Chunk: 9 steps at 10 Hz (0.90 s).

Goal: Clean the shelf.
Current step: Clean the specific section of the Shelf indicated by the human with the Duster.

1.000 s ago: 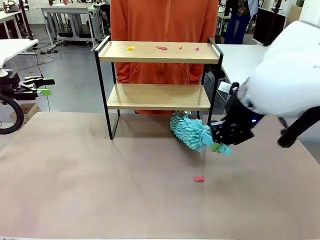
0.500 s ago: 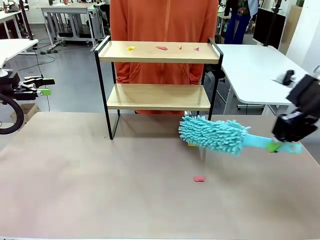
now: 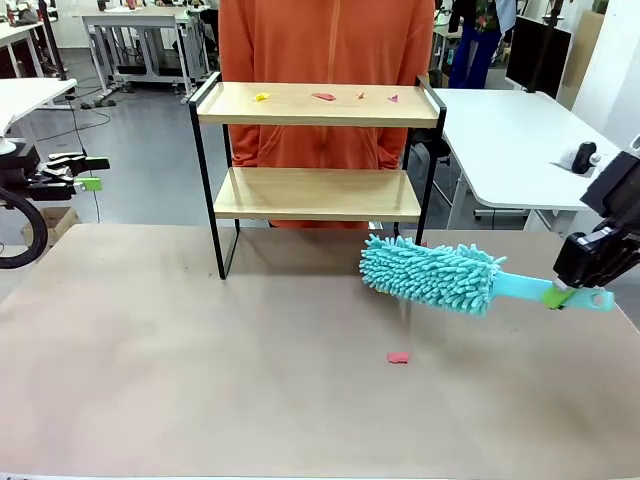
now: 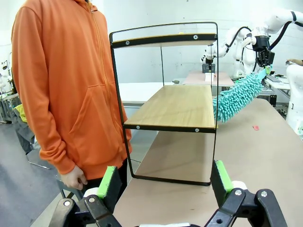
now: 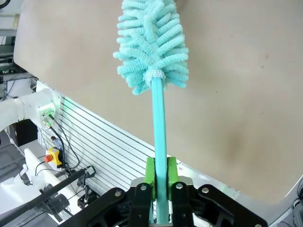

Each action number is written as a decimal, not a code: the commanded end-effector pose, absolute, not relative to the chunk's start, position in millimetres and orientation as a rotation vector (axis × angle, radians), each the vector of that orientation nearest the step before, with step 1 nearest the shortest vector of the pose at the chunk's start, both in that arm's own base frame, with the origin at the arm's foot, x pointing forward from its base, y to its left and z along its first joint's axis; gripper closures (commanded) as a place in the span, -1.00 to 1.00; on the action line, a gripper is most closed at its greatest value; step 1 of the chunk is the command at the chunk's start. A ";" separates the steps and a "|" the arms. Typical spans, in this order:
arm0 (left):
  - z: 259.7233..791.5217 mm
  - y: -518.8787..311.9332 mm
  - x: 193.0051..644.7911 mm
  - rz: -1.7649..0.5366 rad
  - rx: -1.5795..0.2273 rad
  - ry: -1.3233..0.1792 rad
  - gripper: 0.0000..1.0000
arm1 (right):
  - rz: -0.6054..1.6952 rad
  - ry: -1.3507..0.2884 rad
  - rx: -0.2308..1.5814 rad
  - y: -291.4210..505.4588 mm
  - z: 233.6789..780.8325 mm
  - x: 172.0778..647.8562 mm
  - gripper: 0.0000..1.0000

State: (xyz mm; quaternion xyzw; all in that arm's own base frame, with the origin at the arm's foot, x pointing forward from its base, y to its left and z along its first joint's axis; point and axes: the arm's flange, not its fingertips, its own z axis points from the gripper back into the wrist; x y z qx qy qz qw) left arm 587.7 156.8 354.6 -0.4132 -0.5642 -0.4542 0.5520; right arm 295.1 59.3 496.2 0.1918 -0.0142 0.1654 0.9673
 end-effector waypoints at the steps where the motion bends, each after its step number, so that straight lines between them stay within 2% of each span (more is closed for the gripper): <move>1: 357.5 155.6 585.8 -1.076 -0.965 -1.345 -1.00 | 0.338 -0.034 0.397 54.8 496.5 295.7 0.74; 4: 357.5 155.6 585.8 -1.076 -0.965 -1.345 -1.00 | 0.592 -0.089 0.374 9.1 553.6 278.3 0.74; 6: 357.5 155.6 585.8 -1.076 -0.965 -1.345 -1.00 | 0.750 -0.034 0.312 -14.6 574.7 273.2 0.74; 9: 357.5 155.6 585.8 -1.076 -0.965 -1.345 -1.00 | 0.993 0.085 0.312 -36.6 603.1 255.3 0.74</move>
